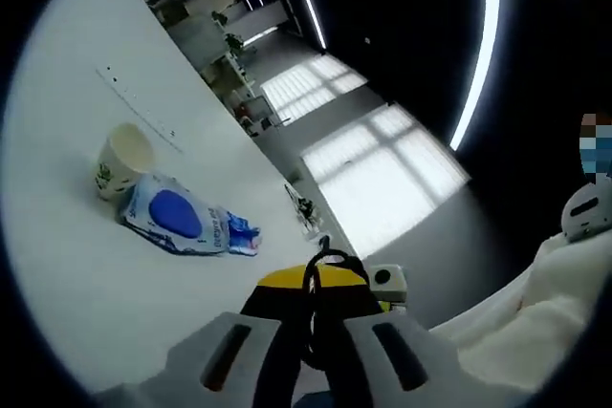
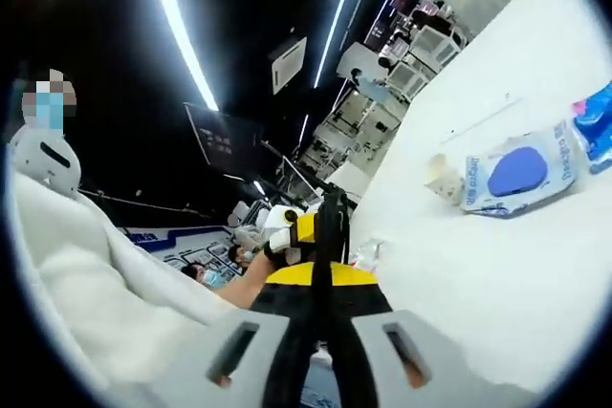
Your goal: Arrange the tabletop items into an orderly group along one side of the table until the central work area is clear of visible clutter.
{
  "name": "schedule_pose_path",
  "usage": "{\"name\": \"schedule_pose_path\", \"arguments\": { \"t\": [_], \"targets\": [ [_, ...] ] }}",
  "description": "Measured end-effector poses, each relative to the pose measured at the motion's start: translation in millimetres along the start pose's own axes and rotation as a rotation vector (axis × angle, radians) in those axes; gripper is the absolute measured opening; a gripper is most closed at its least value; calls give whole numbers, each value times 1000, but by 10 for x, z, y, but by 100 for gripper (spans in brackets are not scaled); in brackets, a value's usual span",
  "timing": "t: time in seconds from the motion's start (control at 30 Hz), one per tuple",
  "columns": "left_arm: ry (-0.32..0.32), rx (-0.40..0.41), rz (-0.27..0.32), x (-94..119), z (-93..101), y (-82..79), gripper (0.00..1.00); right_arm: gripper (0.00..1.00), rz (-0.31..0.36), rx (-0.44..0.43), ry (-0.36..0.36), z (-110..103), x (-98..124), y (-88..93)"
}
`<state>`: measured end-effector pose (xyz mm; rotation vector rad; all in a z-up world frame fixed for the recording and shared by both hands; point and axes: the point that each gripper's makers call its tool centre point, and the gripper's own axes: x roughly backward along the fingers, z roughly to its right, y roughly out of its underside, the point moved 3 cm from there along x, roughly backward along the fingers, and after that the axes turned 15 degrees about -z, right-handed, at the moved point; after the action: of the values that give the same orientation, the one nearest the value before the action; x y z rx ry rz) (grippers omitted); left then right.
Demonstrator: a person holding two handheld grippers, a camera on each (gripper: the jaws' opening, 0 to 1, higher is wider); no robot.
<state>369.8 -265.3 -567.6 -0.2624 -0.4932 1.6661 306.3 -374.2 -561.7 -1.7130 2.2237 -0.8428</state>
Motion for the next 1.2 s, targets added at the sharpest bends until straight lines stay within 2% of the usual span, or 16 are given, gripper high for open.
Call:
{"name": "schedule_pose_path", "arguments": {
  "t": [0.07,0.17,0.2,0.23,0.3,0.37,0.47,0.57,0.7,0.77,0.8,0.97,1.1,1.2],
  "targets": [
    [-15,-1,25,36,-24,3,8,0,18,-18,13,63,60,-12],
    [-90,-22,61,96,-99,9,36,0,60,-55,49,188,176,-58],
    [-127,-39,72,126,-134,15,51,0,70,-64,72,251,229,-71],
    [-149,-52,78,148,-155,24,61,0,73,-70,89,301,266,-76],
    [-182,-78,67,194,-195,65,76,0,80,-94,138,448,361,-86],
    [-192,-91,53,252,-196,126,78,0,93,-120,166,563,440,-95],
    [-200,-86,51,337,-214,187,75,0,120,-163,203,756,581,-113],
    [-226,-37,82,428,-277,216,75,0,141,-199,221,916,729,-144],
    [-245,-15,123,517,-327,231,76,0,180,-230,253,1154,877,-170],
    [-243,-8,137,535,-325,232,75,0,192,-313,291,1307,937,-143],
    [-242,-2,140,537,-325,234,75,0,191,-313,301,1360,964,-138],
    [-262,10,138,532,-350,282,72,0,185,-318,317,1489,1000,-138],
    [-260,37,162,509,-369,313,73,0,198,-369,326,1635,1011,-124],
    [-263,32,154,482,-340,347,73,0,194,-394,339,1727,1032,-85]
  ]
}}
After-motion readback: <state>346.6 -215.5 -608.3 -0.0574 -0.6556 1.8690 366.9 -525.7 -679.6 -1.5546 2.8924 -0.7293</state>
